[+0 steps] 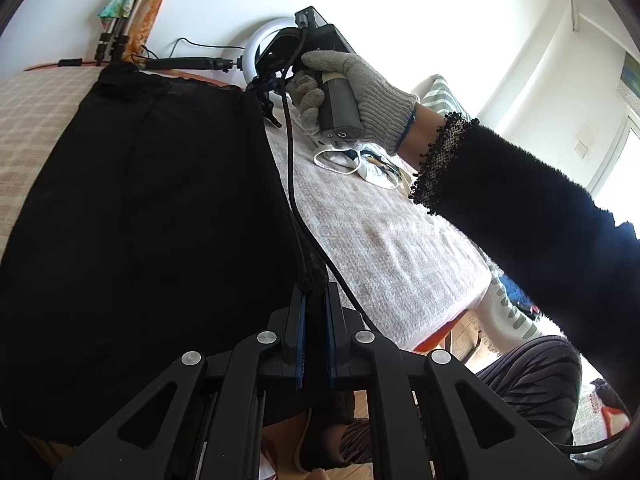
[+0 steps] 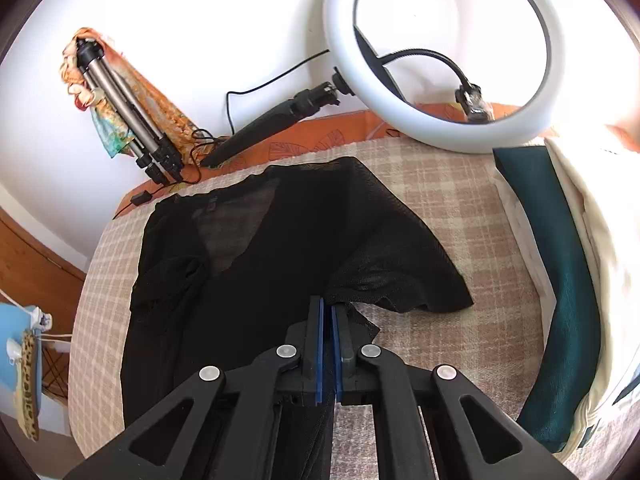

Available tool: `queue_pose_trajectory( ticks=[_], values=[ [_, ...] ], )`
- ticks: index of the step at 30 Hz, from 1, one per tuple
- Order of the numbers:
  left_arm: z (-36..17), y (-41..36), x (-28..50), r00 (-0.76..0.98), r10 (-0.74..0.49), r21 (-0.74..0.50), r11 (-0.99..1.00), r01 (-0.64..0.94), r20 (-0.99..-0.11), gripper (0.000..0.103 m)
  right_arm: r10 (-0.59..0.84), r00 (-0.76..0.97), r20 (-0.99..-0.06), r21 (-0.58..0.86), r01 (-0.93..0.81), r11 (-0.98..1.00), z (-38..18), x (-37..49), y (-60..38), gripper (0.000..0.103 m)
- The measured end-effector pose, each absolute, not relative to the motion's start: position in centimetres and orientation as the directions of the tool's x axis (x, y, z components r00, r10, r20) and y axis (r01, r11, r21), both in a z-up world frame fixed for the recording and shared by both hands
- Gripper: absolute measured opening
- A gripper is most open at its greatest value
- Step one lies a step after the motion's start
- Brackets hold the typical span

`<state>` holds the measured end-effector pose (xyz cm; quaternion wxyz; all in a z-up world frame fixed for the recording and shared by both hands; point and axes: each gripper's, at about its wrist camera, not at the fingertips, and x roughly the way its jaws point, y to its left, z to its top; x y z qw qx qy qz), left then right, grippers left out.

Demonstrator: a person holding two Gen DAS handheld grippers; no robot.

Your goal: Fold small clothes

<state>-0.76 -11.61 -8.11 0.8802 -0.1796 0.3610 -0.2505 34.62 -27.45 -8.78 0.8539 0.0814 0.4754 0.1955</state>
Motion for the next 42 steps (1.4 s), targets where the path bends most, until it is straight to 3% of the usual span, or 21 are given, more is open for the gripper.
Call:
queue_pose_trajectory(
  ticks=[12, 22, 25, 28, 32, 36, 42],
  values=[
    [-8.3, -7.6, -1.8, 0.659, -0.516, -0.528, 0.824, 0.207, -0.547, 0.007, 0.294, 0.497, -0.816, 0.063, -0.429, 0.901, -6.4, 33.4, -15.8, 0.001],
    [-8.9, -6.2, -1.8, 0.650, -0.501, -0.543, 0.825, 0.160, -0.571, 0.007, 0.237, 0.487, -0.840, -0.002, -0.440, 0.898, -8.6, 34.5, -11.0, 0.001],
    [-8.6, -6.3, -1.9, 0.656, -0.481, -0.528, 0.837, 0.146, -0.581, 0.012, 0.259, 0.443, -0.858, 0.034, -0.455, 0.890, -9.3, 34.7, -10.7, 0.007],
    [-8.1, -6.1, -2.3, 0.653, -0.485, -0.528, 0.836, 0.150, -0.582, 0.012, 0.309, 0.435, -0.846, 0.075, -0.476, 0.876, -8.6, 34.0, -11.3, 0.030],
    [-6.4, -5.8, -3.4, 0.651, -0.500, -0.513, 0.837, 0.193, -0.571, 0.013, 0.378, 0.444, -0.812, 0.137, -0.485, 0.864, -6.0, 32.1, -13.7, 0.031],
    [-4.3, -4.1, -4.9, 0.662, -0.481, -0.469, 0.857, 0.215, -0.575, 0.033, 0.464, 0.439, -0.769, 0.250, -0.462, 0.851, -3.3, 29.0, -18.3, 0.032],
    [-3.6, 0.2, -4.9, 0.602, -0.418, -0.383, 0.903, 0.194, -0.681, 0.035, 0.540, 0.397, -0.743, 0.343, -0.467, 0.815, -2.9, 19.7, -25.6, 0.034]
  ],
)
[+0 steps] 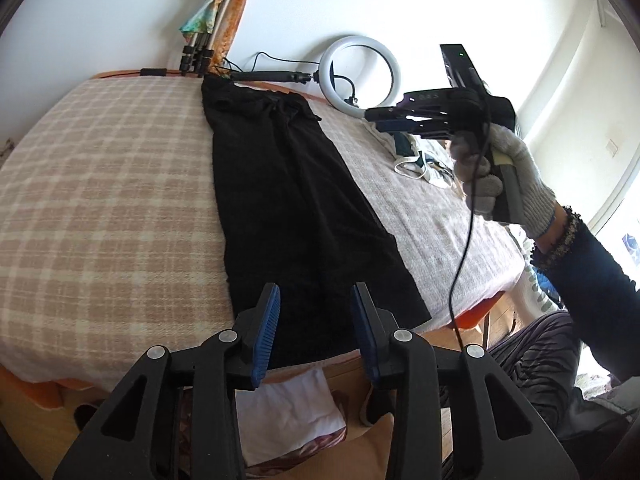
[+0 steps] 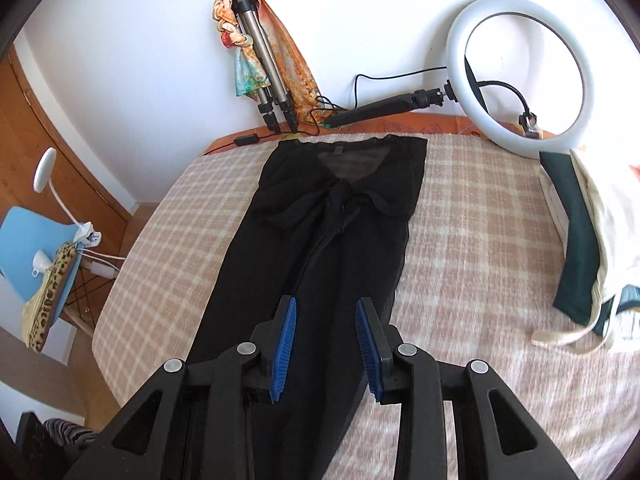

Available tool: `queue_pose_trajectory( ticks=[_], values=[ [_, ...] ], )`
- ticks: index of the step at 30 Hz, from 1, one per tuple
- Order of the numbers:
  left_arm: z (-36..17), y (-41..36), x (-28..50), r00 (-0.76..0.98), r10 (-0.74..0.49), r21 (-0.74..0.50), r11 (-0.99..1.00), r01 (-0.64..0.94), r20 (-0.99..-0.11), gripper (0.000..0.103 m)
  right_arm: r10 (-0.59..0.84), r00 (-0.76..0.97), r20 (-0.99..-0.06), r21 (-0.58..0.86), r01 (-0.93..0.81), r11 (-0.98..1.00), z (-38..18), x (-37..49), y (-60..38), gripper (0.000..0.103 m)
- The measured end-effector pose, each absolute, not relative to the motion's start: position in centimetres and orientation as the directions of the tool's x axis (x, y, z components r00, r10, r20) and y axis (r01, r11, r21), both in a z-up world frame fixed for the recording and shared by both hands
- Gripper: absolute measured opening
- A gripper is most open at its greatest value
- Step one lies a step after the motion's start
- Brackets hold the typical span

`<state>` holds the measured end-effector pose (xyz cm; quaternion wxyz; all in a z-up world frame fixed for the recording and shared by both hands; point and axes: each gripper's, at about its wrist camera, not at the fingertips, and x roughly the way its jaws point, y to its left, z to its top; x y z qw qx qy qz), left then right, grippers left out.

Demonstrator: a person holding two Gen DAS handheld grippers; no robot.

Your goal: Fold small clothes

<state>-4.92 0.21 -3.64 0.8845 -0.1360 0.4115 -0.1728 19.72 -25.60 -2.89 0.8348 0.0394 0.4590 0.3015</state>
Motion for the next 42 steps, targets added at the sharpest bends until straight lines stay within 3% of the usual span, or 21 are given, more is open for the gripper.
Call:
queue_pose_trajectory(
  ticks=[4, 10, 20, 23, 26, 31, 37, 42],
  values=[
    [-5.2, 1.5, -4.2, 0.528, -0.411, -0.382, 0.908, 0.169, -0.743, 0.035, 0.569, 0.324, -0.756, 0.401, -0.458, 0.793, -5.3, 13.0, -28.2, 0.034],
    [-8.0, 1.5, -3.4, 0.455, -0.472, -0.472, 0.873, 0.122, -0.755, 0.035, 0.610, 0.209, -0.764, 0.472, -0.464, 0.750, -9.5, 5.9, -29.4, 0.034],
    [-8.4, 1.5, -3.5, 0.460, -0.475, -0.486, 0.868, 0.103, -0.750, 0.032, 0.601, 0.146, -0.786, 0.468, -0.495, 0.732, -12.1, 2.9, -28.0, 0.033],
    [-8.5, 1.8, -3.5, 0.464, -0.484, -0.501, 0.860, 0.096, -0.742, 0.032, 0.585, 0.139, -0.799, 0.448, -0.512, 0.733, -12.4, 2.6, -27.3, 0.030],
    [-8.8, 2.2, -3.5, 0.459, -0.497, -0.517, 0.851, 0.091, -0.737, 0.014, 0.573, 0.136, -0.808, 0.437, -0.515, 0.738, -12.9, 2.4, -26.6, 0.025],
    [-8.3, 1.5, -3.7, 0.473, -0.498, -0.498, 0.857, 0.137, -0.727, 0.005, 0.570, 0.142, -0.809, 0.428, -0.521, 0.738, -13.1, 2.3, -26.4, 0.002],
    [-7.3, 2.8, -4.5, 0.507, -0.485, -0.485, 0.863, 0.145, -0.712, 0.005, 0.632, 0.172, -0.756, 0.483, -0.504, 0.715, -11.7, 1.8, -28.8, 0.000],
    [-7.4, 2.9, -4.8, 0.503, -0.502, -0.510, 0.849, 0.135, -0.703, 0.004, 0.624, 0.165, -0.764, 0.502, -0.457, 0.735, -12.5, 1.9, -29.4, 0.000]
  ],
)
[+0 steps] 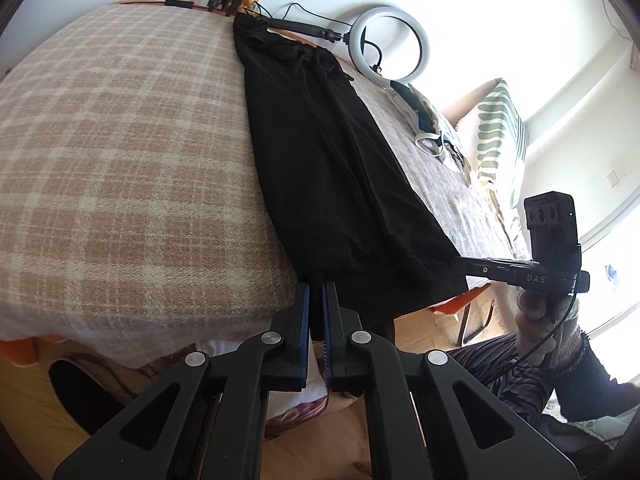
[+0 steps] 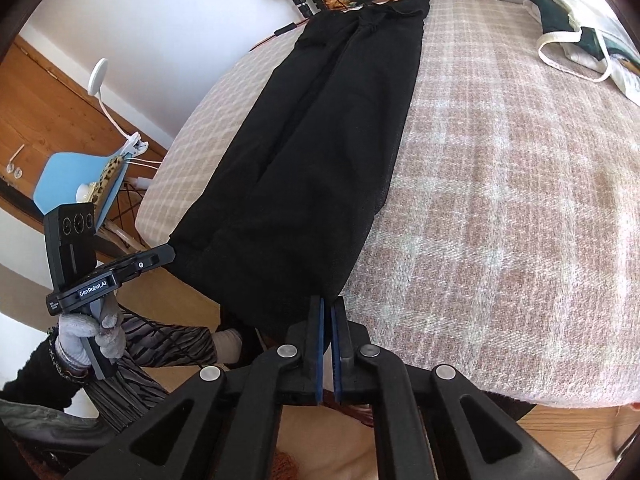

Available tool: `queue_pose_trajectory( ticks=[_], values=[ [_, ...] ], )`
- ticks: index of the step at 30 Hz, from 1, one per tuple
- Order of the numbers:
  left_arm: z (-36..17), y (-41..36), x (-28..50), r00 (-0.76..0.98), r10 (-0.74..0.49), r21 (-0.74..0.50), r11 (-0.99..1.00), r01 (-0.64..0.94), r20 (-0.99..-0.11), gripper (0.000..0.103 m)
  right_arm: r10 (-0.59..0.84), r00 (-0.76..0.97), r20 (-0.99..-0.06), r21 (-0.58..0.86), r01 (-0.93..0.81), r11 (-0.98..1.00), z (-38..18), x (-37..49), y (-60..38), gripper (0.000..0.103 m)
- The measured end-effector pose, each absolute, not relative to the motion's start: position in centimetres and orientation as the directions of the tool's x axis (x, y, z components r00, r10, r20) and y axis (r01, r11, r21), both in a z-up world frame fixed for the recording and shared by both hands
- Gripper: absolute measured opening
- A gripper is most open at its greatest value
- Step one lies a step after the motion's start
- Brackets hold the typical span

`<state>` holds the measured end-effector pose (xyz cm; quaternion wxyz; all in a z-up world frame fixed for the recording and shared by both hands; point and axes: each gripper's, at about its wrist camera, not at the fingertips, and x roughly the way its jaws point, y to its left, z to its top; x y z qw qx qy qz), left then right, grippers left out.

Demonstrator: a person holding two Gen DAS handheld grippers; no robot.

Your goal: Fold small clothes

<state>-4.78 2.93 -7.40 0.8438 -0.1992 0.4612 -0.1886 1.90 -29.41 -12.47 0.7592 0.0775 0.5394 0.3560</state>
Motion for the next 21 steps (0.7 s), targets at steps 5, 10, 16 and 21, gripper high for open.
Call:
queue_pose_trajectory(
  ticks=[5, 10, 16, 21],
  values=[
    [-7.7, 2.7, -4.6, 0.502, -0.469, -0.461, 0.875, 0.150, -0.727, 0.004, 0.563, 0.227, -0.794, 0.401, -0.499, 0.768, -11.8, 1.7, -29.4, 0.000],
    [-8.2, 2.6, -4.8, 0.493, -0.460, -0.450, 0.881, 0.148, -0.738, 0.004, 0.562, 0.218, -0.798, 0.418, -0.471, 0.777, -12.3, 2.0, -30.2, 0.014],
    [-7.8, 2.5, -4.7, 0.500, -0.457, -0.442, 0.883, 0.156, -0.736, 0.004, 0.533, 0.212, -0.819, 0.372, -0.509, 0.776, -12.4, 1.6, -28.7, 0.025],
    [-7.3, 2.6, -5.0, 0.510, -0.459, -0.441, 0.882, 0.165, -0.727, 0.004, 0.526, 0.221, -0.821, 0.356, -0.523, 0.775, -12.0, 1.4, -29.0, 0.001]
  ],
)
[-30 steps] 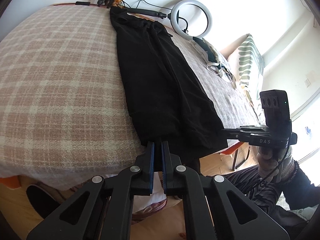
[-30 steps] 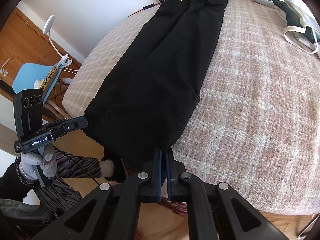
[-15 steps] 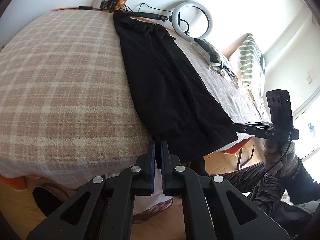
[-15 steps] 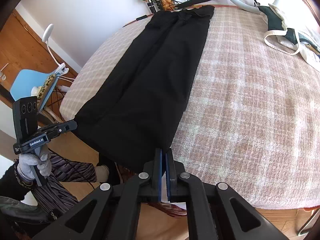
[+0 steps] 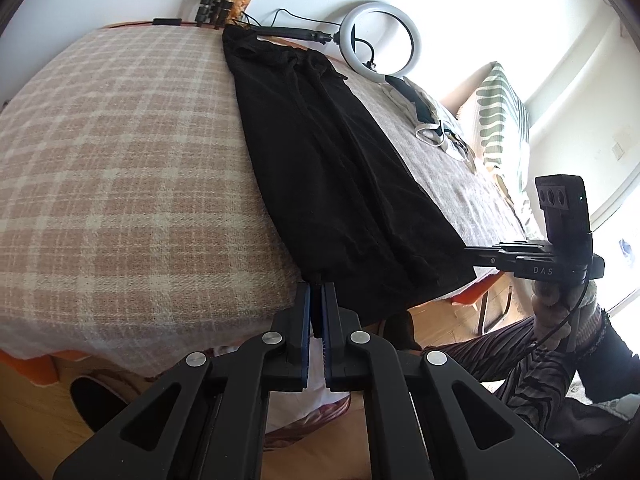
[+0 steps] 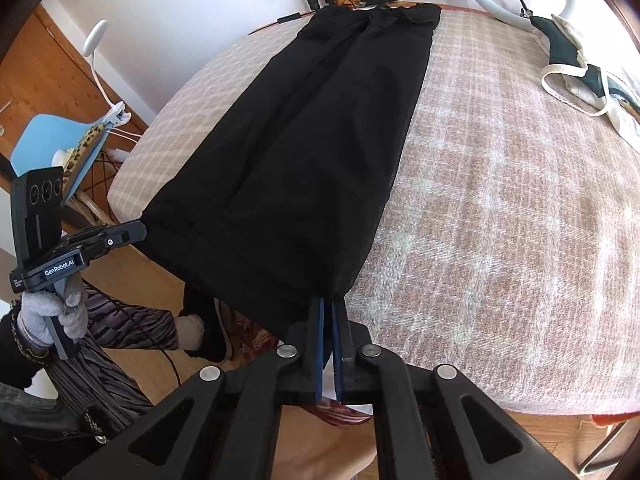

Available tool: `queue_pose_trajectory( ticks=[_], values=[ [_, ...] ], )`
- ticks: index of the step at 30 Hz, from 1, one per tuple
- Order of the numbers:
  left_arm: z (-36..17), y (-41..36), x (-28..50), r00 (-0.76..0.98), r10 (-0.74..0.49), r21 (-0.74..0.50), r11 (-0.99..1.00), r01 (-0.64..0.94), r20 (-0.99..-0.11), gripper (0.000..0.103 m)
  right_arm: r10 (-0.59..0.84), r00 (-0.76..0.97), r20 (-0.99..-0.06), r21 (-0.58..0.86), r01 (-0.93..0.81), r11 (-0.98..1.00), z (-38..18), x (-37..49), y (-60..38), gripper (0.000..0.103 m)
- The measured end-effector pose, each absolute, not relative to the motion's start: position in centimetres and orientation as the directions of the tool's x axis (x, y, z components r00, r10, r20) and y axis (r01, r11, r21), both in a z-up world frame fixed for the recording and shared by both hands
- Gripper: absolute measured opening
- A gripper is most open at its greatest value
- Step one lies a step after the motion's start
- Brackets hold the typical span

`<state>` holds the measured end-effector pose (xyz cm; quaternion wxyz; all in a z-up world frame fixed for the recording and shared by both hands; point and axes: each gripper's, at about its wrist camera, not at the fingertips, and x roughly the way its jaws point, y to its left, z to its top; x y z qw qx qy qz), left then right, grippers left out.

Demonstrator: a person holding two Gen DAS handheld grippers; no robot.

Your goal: Fold small clothes

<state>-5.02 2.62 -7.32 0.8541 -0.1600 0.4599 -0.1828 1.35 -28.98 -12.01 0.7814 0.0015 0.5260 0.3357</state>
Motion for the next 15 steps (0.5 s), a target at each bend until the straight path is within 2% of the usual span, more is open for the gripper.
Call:
queue_pose_trajectory(
  ticks=[3, 7, 15],
  values=[
    [-7.9, 2.7, -5.0, 0.493, -0.461, -0.444, 0.882, 0.161, -0.738, 0.004, 0.547, 0.246, -0.801, 0.373, -0.510, 0.775, -11.1, 1.3, -30.8, 0.001],
    [-8.2, 2.3, -5.0, 0.478, -0.459, -0.436, 0.884, 0.167, -0.749, 0.004, 0.533, 0.194, -0.824, 0.396, -0.476, 0.785, -13.2, 1.5, -30.6, 0.001],
    [-8.3, 2.2, -4.4, 0.471, -0.451, -0.425, 0.890, 0.168, -0.758, 0.004, 0.574, 0.167, -0.802, 0.462, -0.436, 0.772, -13.8, 2.2, -30.8, 0.001]
  ],
)
